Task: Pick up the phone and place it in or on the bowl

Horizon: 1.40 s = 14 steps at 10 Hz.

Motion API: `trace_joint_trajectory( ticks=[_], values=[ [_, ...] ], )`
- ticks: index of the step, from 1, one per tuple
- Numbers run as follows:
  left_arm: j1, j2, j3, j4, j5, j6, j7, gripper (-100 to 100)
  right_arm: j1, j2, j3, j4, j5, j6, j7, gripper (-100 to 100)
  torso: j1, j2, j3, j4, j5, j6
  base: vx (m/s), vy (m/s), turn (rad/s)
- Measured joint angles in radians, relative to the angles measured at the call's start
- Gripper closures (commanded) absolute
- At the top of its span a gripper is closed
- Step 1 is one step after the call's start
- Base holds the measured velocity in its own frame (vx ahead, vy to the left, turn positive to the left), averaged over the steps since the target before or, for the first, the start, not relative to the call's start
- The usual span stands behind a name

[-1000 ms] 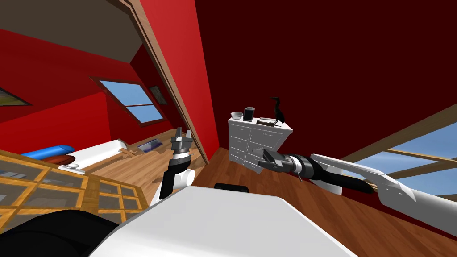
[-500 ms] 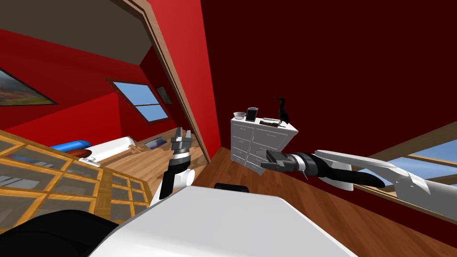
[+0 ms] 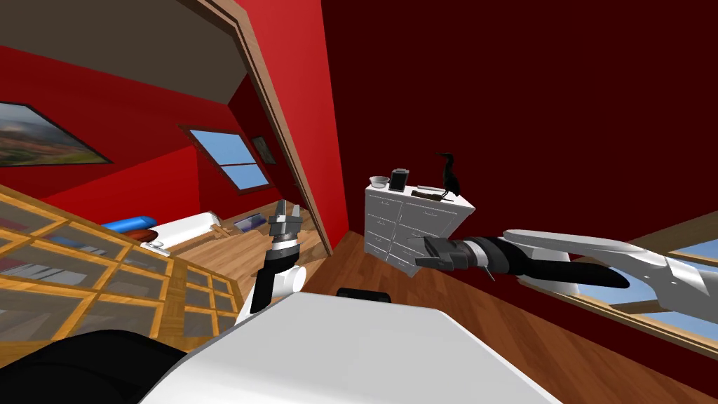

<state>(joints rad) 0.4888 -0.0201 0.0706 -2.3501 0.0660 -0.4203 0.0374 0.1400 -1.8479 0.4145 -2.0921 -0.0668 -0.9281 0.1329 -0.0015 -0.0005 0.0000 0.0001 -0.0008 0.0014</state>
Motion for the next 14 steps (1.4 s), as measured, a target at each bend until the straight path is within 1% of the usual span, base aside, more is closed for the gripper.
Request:
trace_joint_trajectory(
  ticks=[1,2,3,4,5,6,7,8,9,10,12,13,14],
  values=[
    [0.000,0.000,0.000,0.000,0.000,0.000,0.000,0,-0.010,-0.033,0.016,0.020,0.002,-0.007,0.000,-100,0.001,-0.001,-0.001,0.000,0.000,-0.001,0.016,0.005,0.108],
    [0.000,0.000,0.000,0.000,0.000,0.000,0.000,0,-0.020,-0.055,0.027,0.029,0.017,-0.006,-0.008,-100,0.000,-0.001,-0.001,0.000,0.000,0.000,0.010,0.002,-0.040],
    [0.000,0.000,0.000,0.000,0.000,0.000,0.000,0,-0.023,-0.079,0.029,0.031,0.023,-0.003,-0.014,-100,0.000,-0.001,0.000,0.000,0.000,0.000,0.002,0.002,-0.019],
    [0.000,0.000,0.000,0.000,0.000,0.000,0.000,0,-0.022,-0.102,0.030,0.034,0.015,-0.007,-0.010,-100,0.000,0.000,0.000,0.000,0.000,0.000,0.022,0.008,0.231],
    [0.000,0.000,0.000,0.000,0.000,0.000,0.000,0,-0.029,-0.131,0.050,0.045,0.018,-0.007,-0.004,-100,0.000,-0.001,-0.001,0.000,0.000,-0.001,0.028,0.000,0.114],
    [0.000,0.000,0.000,0.000,0.000,0.000,0.000,0,-0.037,-0.164,0.059,0.063,0.019,-0.015,-0.006,-100,0.000,-0.002,-0.001,0.000,0.000,0.000,0.015,-0.002,-0.026],
    [0.000,0.000,0.000,0.000,0.000,0.000,0.000,0,-0.038,-0.191,0.059,0.068,0.024,-0.018,-0.010,-100,0.000,-0.001,-0.001,0.000,0.000,0.000,0.038,0.000,0.188],
    [0.000,0.000,0.000,0.000,0.000,0.000,0.000,0,-0.049,-0.228,0.091,0.082,0.021,-0.019,0.000,-100,0.000,-0.002,-0.001,-0.001,0.000,-0.001,0.041,-0.007,0.111],
    [0.000,0.000,0.000,0.000,0.000,0.000,0.000,0,-0.053,-0.257,0.093,0.098,0.031,-0.023,-0.007,-100,0.000,-0.003,-0.002,-0.001,0.000,0.000,0.023,-0.003,-0.005],
    [0.000,0.000,0.000,0.000,0.000,0.000,0.000,0,-0.056,-0.288,0.096,0.100,0.033,-0.023,-0.011,-100,0.000,-0.002,-0.001,0.000,0.000,0.000,0.047,-0.001,0.195],
    [0.000,0.000,0.000,0.000,0.000,0.000,0.000,0,-0.072,-0.352,0.124,0.131,0.044,-0.029,-0.021,-100,0.000,-0.004,-0.002,-0.001,0.000,0.000,0.043,-0.011,0.057],
    [0.000,0.000,0.000,0.000,0.000,0.000,0.000,0,-0.075,-0.385,0.130,0.128,0.043,-0.026,-0.019,-100,-0.001,-0.002,-0.002,-0.001,0.000,0.000,0.055,-0.021,0.201],
    [0.000,0.000,0.000,0.000,0.000,0.000,0.000,0,-0.076,-0.412,0.135,0.149,0.057,-0.025,-0.030,-100,-0.001,-0.004,-0.002,-0.001,0.000,-0.001,0.065,-0.027,0.113]
  ],
)
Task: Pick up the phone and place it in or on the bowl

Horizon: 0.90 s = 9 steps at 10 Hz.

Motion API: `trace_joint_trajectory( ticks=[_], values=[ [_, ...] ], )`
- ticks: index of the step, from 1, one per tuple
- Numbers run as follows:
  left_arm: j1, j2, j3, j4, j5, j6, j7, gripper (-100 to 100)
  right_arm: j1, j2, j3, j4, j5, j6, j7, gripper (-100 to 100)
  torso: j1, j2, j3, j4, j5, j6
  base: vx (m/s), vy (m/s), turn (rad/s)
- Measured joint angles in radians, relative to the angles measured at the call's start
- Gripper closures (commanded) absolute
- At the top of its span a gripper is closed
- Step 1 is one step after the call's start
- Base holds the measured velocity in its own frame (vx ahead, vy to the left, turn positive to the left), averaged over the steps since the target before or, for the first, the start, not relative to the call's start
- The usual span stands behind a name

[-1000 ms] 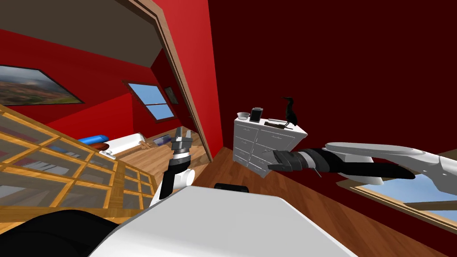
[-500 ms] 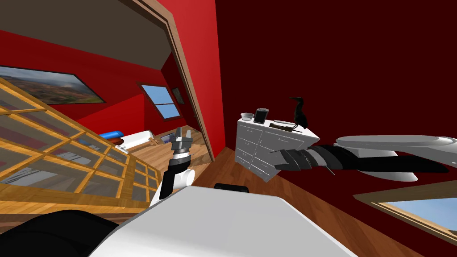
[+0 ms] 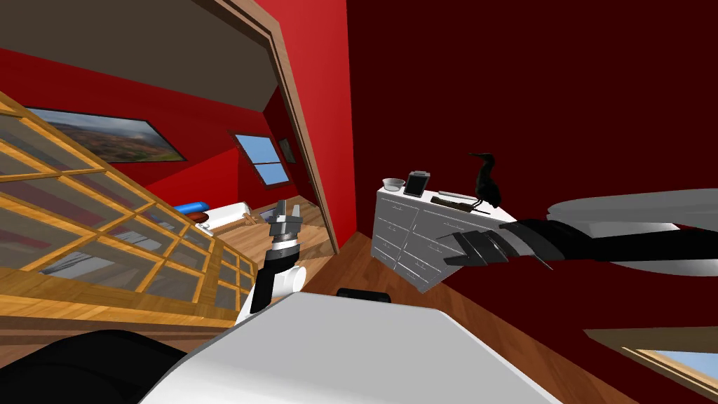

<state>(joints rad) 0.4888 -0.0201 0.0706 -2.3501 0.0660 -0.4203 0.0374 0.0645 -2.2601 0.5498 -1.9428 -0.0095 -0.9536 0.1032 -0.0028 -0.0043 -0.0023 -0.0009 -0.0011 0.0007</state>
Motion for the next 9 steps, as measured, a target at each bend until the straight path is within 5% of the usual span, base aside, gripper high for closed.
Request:
trace_joint_trajectory(
  ticks=[9],
  values=[
    [0.000,0.000,0.000,0.000,0.000,0.000,0.000,0,-0.030,-0.249,0.104,0.093,0.043,-0.012,-0.022,-100,-0.001,-0.001,-0.001,0.000,0.000,0.000,0.069,-0.029,0.094]
  ],
)
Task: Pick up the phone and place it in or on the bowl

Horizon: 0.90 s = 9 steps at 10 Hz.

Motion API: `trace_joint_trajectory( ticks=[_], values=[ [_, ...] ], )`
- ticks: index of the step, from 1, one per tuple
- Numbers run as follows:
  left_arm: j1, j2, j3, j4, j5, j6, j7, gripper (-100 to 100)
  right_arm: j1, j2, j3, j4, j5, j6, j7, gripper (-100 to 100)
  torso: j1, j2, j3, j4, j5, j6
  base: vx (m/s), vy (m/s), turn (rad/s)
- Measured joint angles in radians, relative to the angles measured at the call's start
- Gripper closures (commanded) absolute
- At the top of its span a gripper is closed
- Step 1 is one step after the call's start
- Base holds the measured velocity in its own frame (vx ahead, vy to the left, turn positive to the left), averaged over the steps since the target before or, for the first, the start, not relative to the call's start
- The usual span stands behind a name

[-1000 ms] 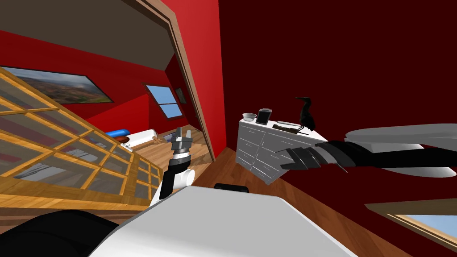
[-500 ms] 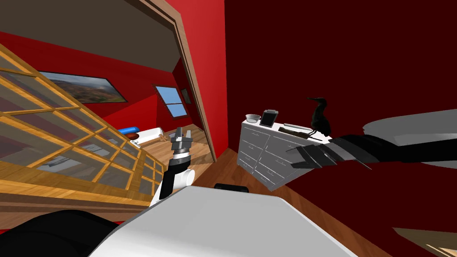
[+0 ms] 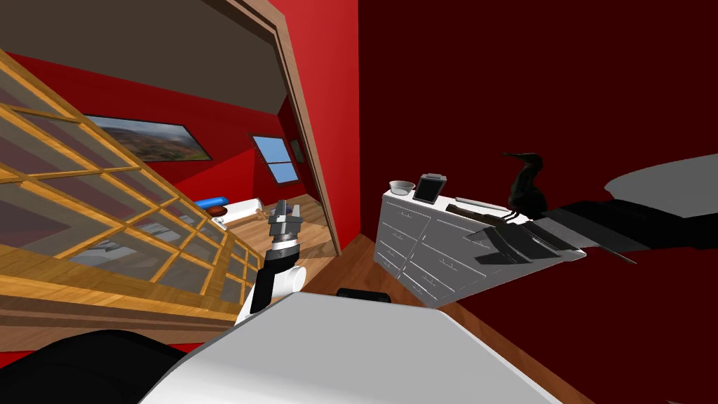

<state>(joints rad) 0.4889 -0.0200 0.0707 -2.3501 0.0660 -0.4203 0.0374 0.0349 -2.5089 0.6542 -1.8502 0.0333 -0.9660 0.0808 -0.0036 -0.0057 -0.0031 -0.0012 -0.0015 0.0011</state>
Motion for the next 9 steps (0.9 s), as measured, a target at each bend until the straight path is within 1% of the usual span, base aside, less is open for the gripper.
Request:
trace_joint_trajectory(
  ticks=[1,2,3,4,5,6,7,8,9],
  values=[
    [0.000,0.000,0.000,0.000,0.000,0.000,0.000,0,-0.010,-0.034,0.020,0.005,0.003,-0.002,-0.002,-100,-0.001,-0.001,0.000,0.000,0.000,0.001,0.139,-0.058,0.173],
    [0.000,0.000,0.000,0.000,0.000,0.000,0.000,0,-0.014,-0.069,0.040,0.028,0.011,-0.013,-0.008,-100,-0.001,-0.003,-0.002,-0.001,0.000,0.000,0.123,-0.064,0.103],
    [0.000,0.000,0.000,0.000,0.000,0.000,0.000,0,-0.022,-0.106,0.059,0.028,0.016,-0.013,-0.011,-100,-0.001,-0.003,-0.002,-0.001,0.000,0.001,0.137,-0.087,0.202],
    [0.000,0.000,0.000,0.000,0.000,0.000,0.000,0,-0.011,-0.138,0.065,0.051,0.026,-0.016,-0.021,-100,-0.003,-0.005,-0.003,-0.001,-0.001,0.000,0.104,-0.083,0.087],
    [0.000,0.000,0.000,0.000,0.000,0.000,0.000,0,-0.007,-0.163,0.076,0.056,0.033,-0.010,-0.024,-100,-0.003,-0.003,-0.002,-0.001,-0.001,0.001,0.123,-0.068,0.139],
    [0.000,0.000,0.000,0.000,0.000,0.000,0.000,0,-0.004,-0.190,0.097,0.071,0.044,-0.012,-0.028,-100,-0.002,-0.004,-0.002,-0.001,-0.001,0.000,0.113,-0.062,0.083],
    [0.000,0.000,0.000,0.000,0.000,0.000,0.000,0,-0.001,-0.210,0.108,0.078,0.049,-0.013,-0.030,-100,-0.001,-0.003,-0.002,-0.001,-0.001,0.001,0.130,-0.071,0.151],
    [0.000,0.000,0.000,0.000,0.000,0.000,0.000,0,-0.002,-0.243,0.130,0.075,0.057,-0.014,-0.037,-100,-0.001,-0.004,-0.003,-0.001,-0.001,0.000,0.182,-0.137,0.189],
    [0.000,0.000,0.000,0.000,0.000,0.000,0.000,0,-0.004,-0.279,0.167,0.052,0.069,-0.003,-0.043,-100,-0.005,-0.007,-0.004,-0.002,-0.002,0.000,0.117,-0.117,0.063]
  ],
)
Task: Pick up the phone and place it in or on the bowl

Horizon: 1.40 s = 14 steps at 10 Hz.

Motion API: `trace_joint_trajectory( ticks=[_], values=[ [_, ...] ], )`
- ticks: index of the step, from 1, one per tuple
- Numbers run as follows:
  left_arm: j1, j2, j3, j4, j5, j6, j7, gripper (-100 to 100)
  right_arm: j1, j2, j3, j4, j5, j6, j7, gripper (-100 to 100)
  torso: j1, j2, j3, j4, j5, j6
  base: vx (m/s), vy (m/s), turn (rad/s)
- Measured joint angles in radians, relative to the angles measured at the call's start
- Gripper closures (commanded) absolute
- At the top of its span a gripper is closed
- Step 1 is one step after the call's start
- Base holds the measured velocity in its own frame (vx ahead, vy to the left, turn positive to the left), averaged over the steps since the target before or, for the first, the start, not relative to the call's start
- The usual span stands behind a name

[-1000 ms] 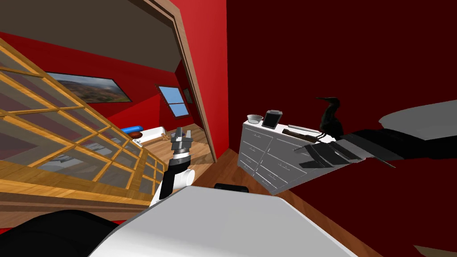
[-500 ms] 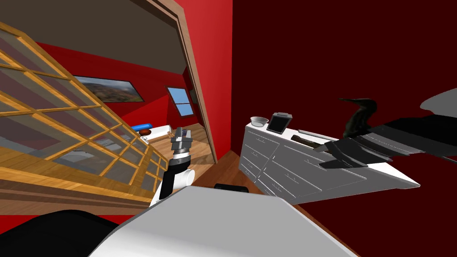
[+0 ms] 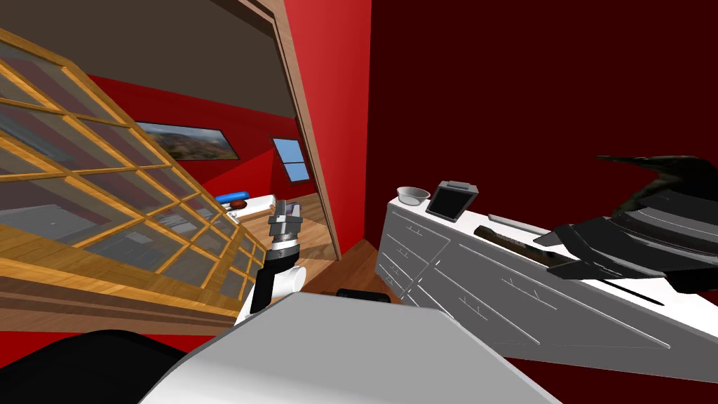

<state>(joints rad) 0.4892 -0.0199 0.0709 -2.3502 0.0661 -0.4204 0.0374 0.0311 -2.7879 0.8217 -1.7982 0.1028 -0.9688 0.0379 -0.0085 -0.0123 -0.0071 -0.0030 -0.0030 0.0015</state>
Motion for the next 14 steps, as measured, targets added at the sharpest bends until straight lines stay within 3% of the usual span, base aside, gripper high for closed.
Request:
trace_joint_trajectory(
  ticks=[3,5,6,7,10,11,14],
  values=[
    [0.000,0.000,0.000,0.000,0.000,0.000,0.000,0,0.038,-0.026,0.049,0.018,0.025,-0.020,-0.013,-100,0.000,0.003,0.001,0.001,0.000,0.000,0.110,-0.100,0.129],
    [0.000,0.000,0.000,0.000,0.000,0.000,0.000,0,0.073,-0.041,0.071,-0.013,0.035,-0.029,-0.036,-100,0.003,0.004,0.002,0.001,0.000,0.000,0.067,-0.048,0.039],
    [0.000,0.000,0.000,0.000,0.000,0.000,0.000,0,0.074,-0.041,0.074,-0.015,0.036,-0.030,-0.037,0,0.006,0.007,0.004,0.002,0.001,0.000,0.008,-0.006,0.000],
    [0.000,0.000,0.000,0.000,0.000,0.000,0.000,0,0.074,-0.041,0.074,-0.015,0.036,-0.029,-0.037,-100,0.008,0.009,0.005,0.002,0.001,0.000,-0.007,0.023,0.009],
    [0.000,0.000,0.000,0.000,0.000,0.000,0.000,0,0.101,0.015,0.065,0.008,0.054,0.006,-0.035,-100,0.010,0.011,0.007,0.003,0.001,0.000,-0.010,0.041,0.000],
    [0.000,0.000,0.000,0.000,0.000,0.000,0.000,0,0.102,0.017,0.065,0.009,0.055,0.009,-0.036,100,0.009,0.011,0.006,0.003,0.001,0.001,0.000,0.000,0.000],
    [0.000,0.000,0.000,0.000,0.000,0.000,0.000,0,0.103,0.017,0.065,0.008,0.054,0.008,-0.037,100,0.006,0.011,0.006,0.003,0.001,0.000,0.000,0.000,0.000]
  ],
)
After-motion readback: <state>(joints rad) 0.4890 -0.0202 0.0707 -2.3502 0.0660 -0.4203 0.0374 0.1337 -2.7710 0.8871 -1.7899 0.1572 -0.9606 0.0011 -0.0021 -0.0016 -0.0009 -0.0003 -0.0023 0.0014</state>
